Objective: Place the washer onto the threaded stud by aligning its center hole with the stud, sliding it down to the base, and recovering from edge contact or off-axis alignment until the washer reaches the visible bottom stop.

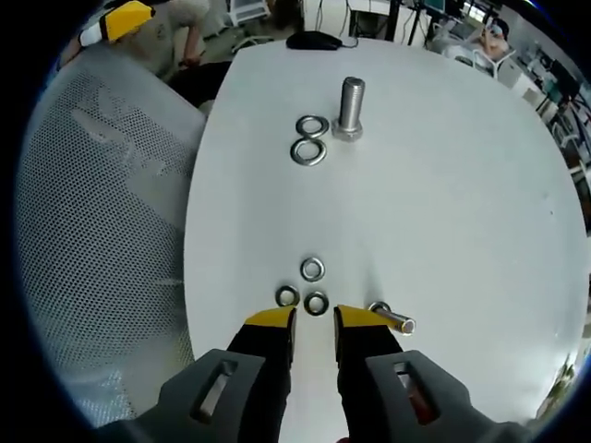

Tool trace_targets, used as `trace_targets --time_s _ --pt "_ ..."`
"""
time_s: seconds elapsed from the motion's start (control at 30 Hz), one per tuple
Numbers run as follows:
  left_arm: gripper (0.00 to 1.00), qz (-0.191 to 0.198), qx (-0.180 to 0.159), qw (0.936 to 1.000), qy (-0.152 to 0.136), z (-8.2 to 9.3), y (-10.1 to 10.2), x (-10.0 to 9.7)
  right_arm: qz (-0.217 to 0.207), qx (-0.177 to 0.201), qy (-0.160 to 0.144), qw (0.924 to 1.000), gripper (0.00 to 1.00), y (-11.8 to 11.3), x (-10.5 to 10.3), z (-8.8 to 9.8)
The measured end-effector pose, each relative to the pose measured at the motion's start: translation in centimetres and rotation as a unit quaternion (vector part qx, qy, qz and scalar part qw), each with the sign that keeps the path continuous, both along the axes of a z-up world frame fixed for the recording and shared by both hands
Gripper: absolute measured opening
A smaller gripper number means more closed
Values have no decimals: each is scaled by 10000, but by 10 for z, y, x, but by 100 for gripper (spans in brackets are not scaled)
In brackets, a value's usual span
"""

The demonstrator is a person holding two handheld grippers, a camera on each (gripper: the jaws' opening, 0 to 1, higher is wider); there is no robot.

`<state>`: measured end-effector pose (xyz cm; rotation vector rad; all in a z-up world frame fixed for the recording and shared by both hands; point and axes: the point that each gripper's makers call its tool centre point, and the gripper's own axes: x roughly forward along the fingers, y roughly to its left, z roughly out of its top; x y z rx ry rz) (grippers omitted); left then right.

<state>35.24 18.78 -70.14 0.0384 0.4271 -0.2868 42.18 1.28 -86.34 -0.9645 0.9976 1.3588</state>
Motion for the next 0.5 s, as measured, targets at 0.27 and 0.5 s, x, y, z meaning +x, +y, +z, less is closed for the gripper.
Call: trace_targets --time_s 0.27,0.5 --pt "45 9 -4 10000 15 -1 0 0 42 -30 -35 10000 19 -1 2 -4" --pt "45 20 -7 10000 26 -1 1 0 69 -67 -71 9999 19 -3 4 -8"
